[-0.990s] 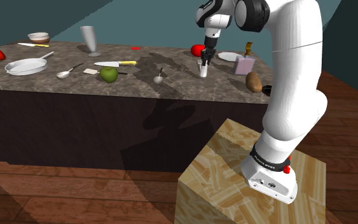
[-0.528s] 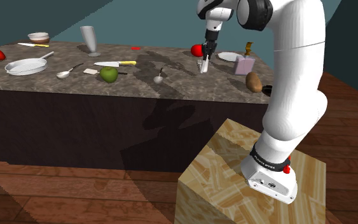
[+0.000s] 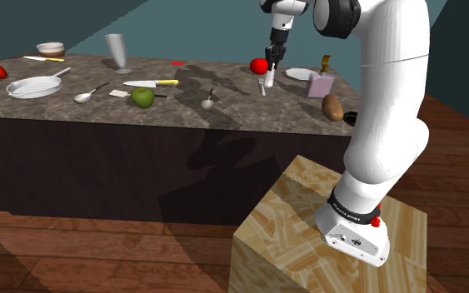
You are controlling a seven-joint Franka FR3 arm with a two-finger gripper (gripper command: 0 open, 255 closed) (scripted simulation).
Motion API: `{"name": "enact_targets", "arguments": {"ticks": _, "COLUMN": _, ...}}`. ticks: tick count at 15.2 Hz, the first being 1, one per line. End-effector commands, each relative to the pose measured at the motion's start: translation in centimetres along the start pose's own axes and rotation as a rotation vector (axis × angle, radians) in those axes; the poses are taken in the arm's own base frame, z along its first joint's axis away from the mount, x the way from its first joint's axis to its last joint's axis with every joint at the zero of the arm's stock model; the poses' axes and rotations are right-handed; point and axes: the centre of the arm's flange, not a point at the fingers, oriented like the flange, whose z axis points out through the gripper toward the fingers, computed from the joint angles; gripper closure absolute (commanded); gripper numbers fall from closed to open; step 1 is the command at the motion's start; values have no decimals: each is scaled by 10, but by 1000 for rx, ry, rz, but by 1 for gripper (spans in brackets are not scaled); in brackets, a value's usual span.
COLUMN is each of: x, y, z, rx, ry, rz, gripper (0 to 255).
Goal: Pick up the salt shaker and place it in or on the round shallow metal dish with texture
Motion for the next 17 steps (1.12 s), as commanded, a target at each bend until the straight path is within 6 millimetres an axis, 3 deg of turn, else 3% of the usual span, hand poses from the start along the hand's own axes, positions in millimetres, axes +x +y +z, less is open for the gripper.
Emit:
{"name": "enact_targets", "arguments": {"ticks": 1, "x": 0, "y": -1, "z": -11, "rx": 0, "ry": 0, "rz": 0, "gripper": 255}}
{"name": "enact_targets", "arguments": {"ticks": 4, "x": 0, "y": -2, "z": -22, "rx": 0, "ry": 0, "rz": 0, "gripper": 255}}
{"name": "enact_targets", "arguments": {"ticks": 17, "x": -155, "y": 69, "z": -45, "rx": 0, "ry": 0, "rz": 0, "gripper": 255}}
